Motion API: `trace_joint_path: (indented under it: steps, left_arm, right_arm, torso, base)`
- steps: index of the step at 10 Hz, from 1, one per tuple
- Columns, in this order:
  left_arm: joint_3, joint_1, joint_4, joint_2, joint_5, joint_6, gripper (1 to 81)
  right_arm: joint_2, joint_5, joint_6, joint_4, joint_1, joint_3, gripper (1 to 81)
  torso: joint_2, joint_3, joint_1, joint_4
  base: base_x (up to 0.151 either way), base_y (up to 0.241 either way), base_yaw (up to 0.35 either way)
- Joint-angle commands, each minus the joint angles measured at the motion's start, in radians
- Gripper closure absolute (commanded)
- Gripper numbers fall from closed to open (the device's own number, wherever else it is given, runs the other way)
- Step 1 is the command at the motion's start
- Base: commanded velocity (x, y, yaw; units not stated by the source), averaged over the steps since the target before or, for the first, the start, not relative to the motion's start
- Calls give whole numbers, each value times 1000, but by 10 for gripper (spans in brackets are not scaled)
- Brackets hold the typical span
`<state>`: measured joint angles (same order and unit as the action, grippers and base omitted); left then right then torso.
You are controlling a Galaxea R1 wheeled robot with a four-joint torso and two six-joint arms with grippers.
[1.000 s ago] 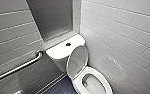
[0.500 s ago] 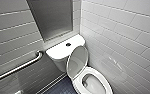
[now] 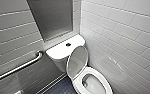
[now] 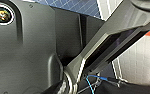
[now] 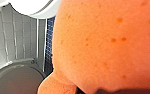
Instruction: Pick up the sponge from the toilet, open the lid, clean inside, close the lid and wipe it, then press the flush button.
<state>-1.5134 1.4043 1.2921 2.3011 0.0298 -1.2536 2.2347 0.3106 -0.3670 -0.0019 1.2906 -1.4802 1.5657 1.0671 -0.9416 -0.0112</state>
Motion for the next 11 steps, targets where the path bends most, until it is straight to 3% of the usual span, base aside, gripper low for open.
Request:
trace_joint_path:
  steps: [1, 6, 11]
  left_arm:
    - [-46, 38, 38, 50, 19, 6, 10]
    - [-199, 100, 44, 152, 16, 22, 10]
    - [-294, 127, 42, 218, 16, 20, 10]
  right_arm:
    - [-94, -44, -7, -12, -154, 86, 811]
    - [-25, -258, -16, 31, -466, 43, 811]
    - [117, -364, -20, 100, -665, -127, 811]
  torso:
    - [0, 0, 0, 0]
    - [0, 0, 0, 0]
    - [0, 0, 0, 0]
  base:
    - [0, 0, 0]
    - [0, 0, 0]
    - [0, 0, 0]
